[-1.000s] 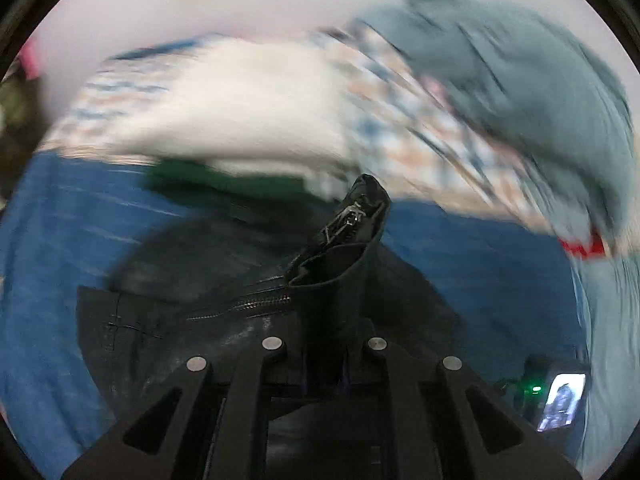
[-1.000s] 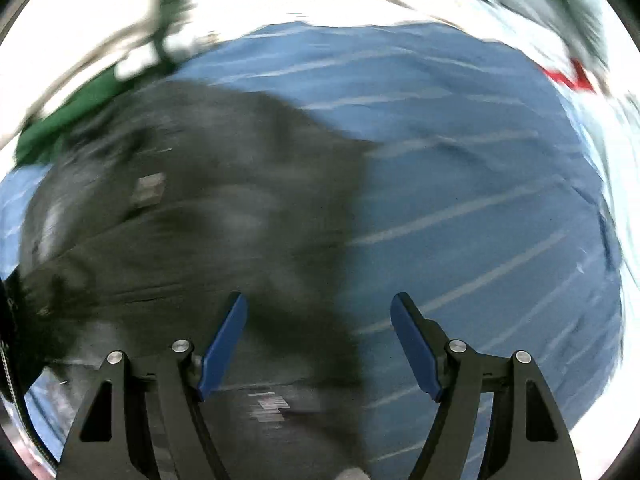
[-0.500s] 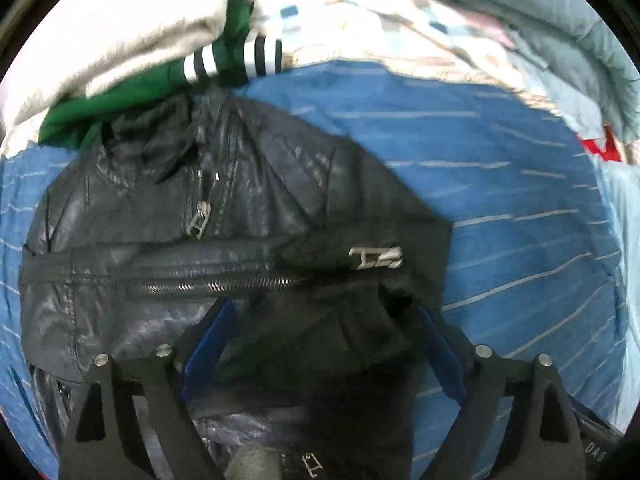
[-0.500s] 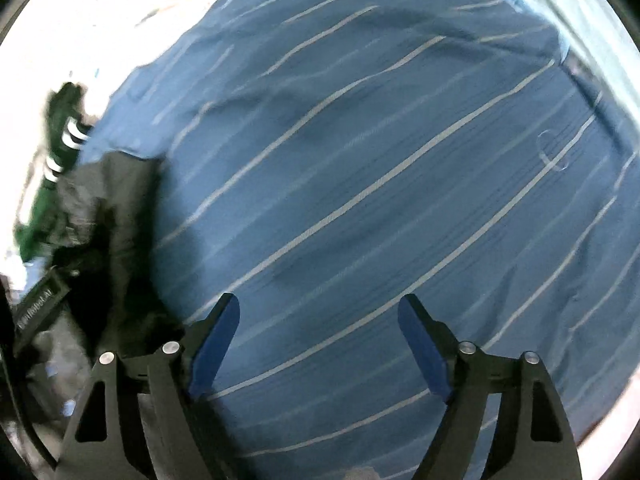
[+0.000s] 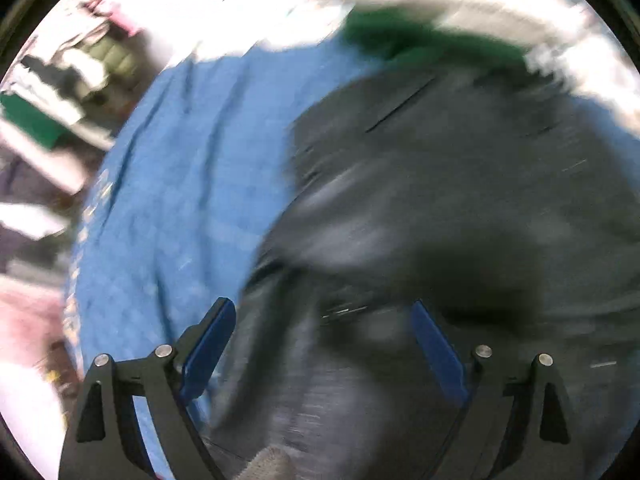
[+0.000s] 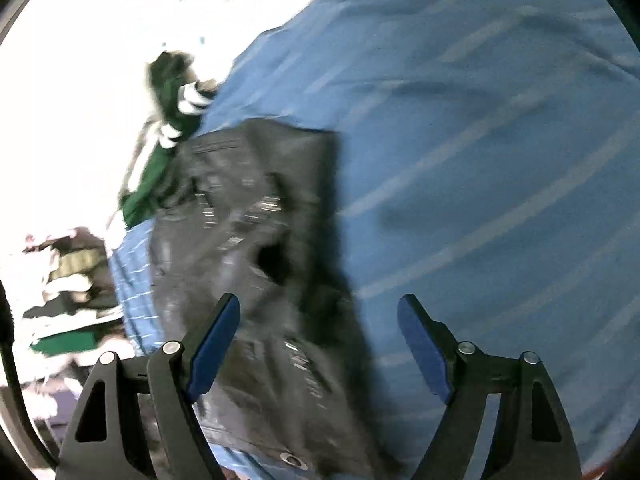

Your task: Fold large clothes

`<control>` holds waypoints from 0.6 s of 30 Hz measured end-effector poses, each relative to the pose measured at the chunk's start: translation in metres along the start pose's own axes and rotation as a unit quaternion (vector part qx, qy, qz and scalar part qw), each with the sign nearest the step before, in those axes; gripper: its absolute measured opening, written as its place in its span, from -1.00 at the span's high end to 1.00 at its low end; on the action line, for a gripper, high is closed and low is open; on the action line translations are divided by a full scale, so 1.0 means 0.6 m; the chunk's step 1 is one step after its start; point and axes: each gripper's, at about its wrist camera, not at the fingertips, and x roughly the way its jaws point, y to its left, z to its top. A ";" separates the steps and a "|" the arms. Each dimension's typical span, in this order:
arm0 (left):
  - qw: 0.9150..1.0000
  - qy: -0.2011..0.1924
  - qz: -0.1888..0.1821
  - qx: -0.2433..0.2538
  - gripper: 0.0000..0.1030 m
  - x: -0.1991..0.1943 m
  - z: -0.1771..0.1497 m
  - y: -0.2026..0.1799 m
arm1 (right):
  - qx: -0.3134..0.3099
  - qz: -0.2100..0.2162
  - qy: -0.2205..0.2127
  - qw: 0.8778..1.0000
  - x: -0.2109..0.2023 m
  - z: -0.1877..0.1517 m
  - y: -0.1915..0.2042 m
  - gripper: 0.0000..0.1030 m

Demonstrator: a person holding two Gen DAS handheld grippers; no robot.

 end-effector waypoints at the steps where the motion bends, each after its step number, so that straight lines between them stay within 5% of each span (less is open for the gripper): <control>1: 1.000 0.011 0.014 0.000 -0.74 0.028 -0.010 0.008 | -0.006 0.003 0.004 1.000 0.016 0.003 0.015 -0.50; 4: 1.000 0.027 0.014 -0.002 -0.79 0.094 -0.030 0.011 | -0.033 -0.020 0.022 0.999 0.078 0.023 0.063 -0.30; 6: 1.000 0.014 0.017 -0.018 -1.00 0.097 -0.034 0.014 | -0.060 -0.082 0.040 0.994 0.128 0.025 0.092 0.24; 8: 1.000 0.005 0.007 -0.029 -1.00 0.095 -0.040 0.014 | -0.083 -0.144 0.030 0.986 0.147 0.018 0.110 0.68; 12: 0.997 0.004 -0.032 -0.070 -1.00 0.101 -0.048 0.027 | -0.095 -0.204 -0.003 0.974 0.129 -0.006 0.138 0.80; 15: 0.995 0.019 -0.061 -0.081 -1.00 0.102 -0.045 0.044 | -0.094 -0.258 0.046 0.961 0.171 -0.013 0.121 0.79; 18: 0.994 0.037 -0.074 -0.077 -1.00 0.099 -0.038 0.050 | -0.091 -0.260 0.051 0.960 0.165 -0.002 0.139 0.70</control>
